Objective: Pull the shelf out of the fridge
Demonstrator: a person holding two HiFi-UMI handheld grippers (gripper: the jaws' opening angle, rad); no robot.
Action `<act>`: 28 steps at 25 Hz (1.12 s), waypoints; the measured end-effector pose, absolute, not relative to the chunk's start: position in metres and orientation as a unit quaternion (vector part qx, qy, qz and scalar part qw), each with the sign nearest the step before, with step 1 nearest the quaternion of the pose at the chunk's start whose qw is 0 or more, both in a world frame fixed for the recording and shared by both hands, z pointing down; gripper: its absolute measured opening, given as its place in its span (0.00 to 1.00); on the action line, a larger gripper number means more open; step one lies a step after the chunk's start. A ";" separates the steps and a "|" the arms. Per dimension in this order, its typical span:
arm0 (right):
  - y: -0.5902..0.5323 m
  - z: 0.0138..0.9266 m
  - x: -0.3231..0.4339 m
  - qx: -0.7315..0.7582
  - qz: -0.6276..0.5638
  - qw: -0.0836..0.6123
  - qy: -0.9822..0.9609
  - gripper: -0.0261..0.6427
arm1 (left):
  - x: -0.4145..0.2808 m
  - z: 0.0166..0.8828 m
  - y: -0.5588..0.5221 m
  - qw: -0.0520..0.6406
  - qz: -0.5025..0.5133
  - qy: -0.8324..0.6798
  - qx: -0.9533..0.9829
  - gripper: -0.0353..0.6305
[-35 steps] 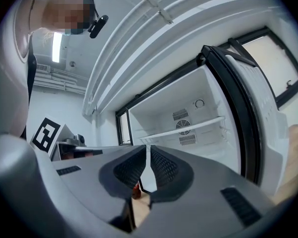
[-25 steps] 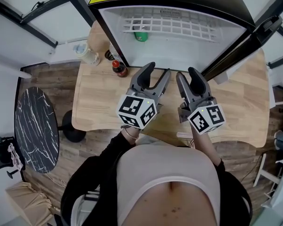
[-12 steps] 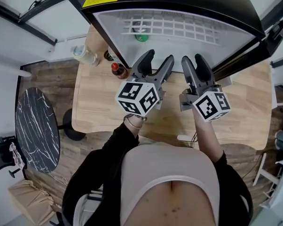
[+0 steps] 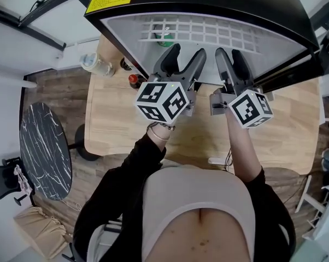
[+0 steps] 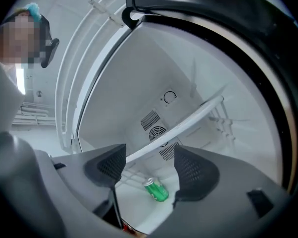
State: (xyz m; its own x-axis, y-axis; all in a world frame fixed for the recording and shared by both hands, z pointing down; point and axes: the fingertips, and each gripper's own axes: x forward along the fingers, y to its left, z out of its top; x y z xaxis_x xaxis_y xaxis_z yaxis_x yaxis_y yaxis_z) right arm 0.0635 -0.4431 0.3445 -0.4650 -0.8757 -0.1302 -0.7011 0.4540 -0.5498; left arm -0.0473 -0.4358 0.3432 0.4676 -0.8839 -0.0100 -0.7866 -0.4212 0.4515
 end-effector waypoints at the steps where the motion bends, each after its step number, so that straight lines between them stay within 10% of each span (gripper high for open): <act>1: -0.447 0.344 0.064 -0.477 -0.218 0.205 0.827 0.49 | -0.047 0.343 -0.439 0.198 -0.126 -0.501 0.833 0.50; 28: -0.513 0.335 0.057 -0.479 -0.251 0.247 0.804 0.51 | -0.062 0.331 -0.505 0.249 -0.194 -0.505 0.803 0.51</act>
